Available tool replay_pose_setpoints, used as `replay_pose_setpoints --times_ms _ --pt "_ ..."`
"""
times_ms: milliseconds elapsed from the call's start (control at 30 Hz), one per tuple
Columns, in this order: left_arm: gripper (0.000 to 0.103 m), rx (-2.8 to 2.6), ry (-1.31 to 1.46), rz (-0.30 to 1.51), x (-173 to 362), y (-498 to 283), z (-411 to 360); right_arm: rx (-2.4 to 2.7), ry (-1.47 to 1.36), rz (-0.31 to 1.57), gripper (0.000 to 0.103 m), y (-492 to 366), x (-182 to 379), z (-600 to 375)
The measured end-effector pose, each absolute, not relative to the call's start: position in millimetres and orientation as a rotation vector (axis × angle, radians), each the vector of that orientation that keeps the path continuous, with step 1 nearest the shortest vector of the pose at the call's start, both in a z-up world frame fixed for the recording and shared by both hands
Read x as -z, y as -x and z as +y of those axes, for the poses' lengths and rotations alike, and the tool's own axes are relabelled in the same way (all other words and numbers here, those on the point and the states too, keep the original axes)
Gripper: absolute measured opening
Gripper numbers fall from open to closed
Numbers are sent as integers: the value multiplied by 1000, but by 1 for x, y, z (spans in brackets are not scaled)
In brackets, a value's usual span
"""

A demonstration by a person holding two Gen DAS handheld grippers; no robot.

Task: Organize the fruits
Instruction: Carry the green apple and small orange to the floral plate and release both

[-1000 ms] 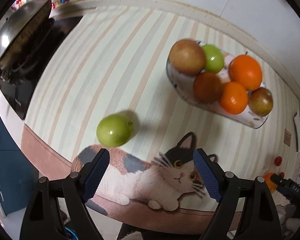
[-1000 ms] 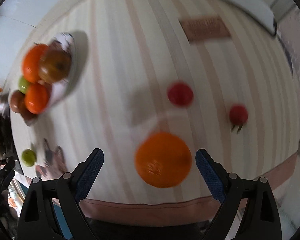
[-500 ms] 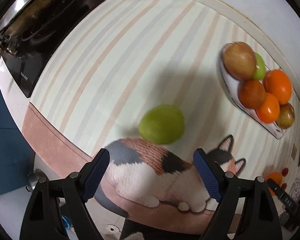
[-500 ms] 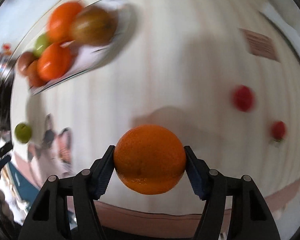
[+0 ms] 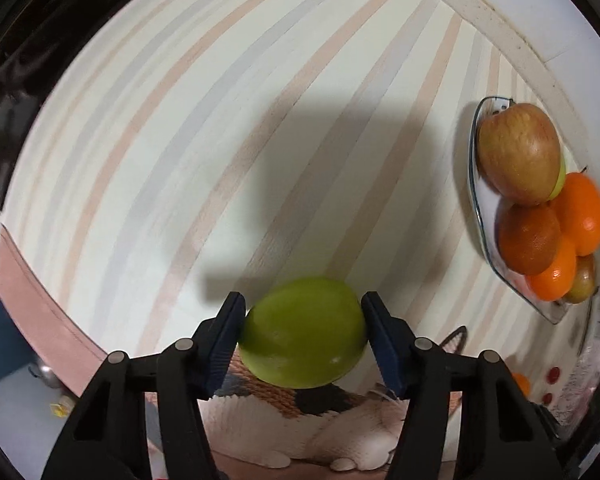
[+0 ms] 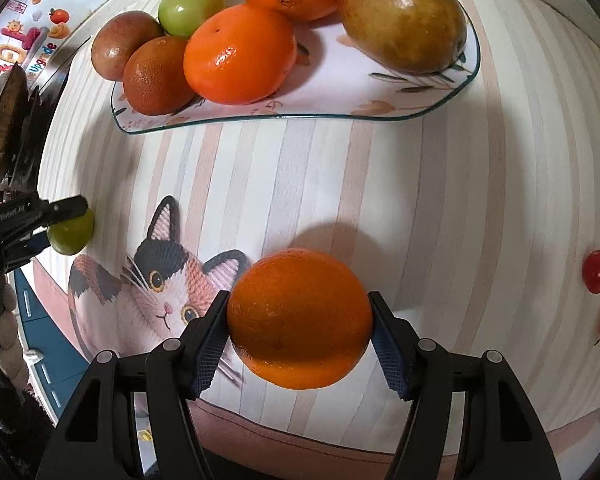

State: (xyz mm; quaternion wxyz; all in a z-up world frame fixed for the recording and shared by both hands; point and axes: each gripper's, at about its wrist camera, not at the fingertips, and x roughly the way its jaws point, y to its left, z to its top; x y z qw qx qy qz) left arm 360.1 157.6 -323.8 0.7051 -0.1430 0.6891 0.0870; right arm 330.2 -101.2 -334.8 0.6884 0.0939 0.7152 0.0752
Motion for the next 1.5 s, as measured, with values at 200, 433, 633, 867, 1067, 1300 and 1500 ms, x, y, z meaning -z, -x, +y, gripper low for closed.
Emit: replay_pose_setpoints --times_ms 200,433,633,867,1067,1300,1500 --pt "58 -99 241 1546 320 -335 111 -167 -217 1621 69 -321 331 -115" --pt "58 -2 200 1588 330 -308 61 -157 -230 1637 69 -313 333 -130" --pt "58 13 186 1622 332 -311 64 -141 -270 1665 69 -316 333 -140" --pt "58 5 186 1629 335 -309 65 -130 -319 1673 70 -307 332 -148" --pt "57 -11 173 1598 334 -303 54 -143 -302 1642 69 -302 328 -148" --pt "57 25 173 1552 308 -306 43 -157 -334 1595 68 -306 318 -157" --pt "57 121 207 1451 248 -335 20 -179 -434 1501 68 -332 274 -183"
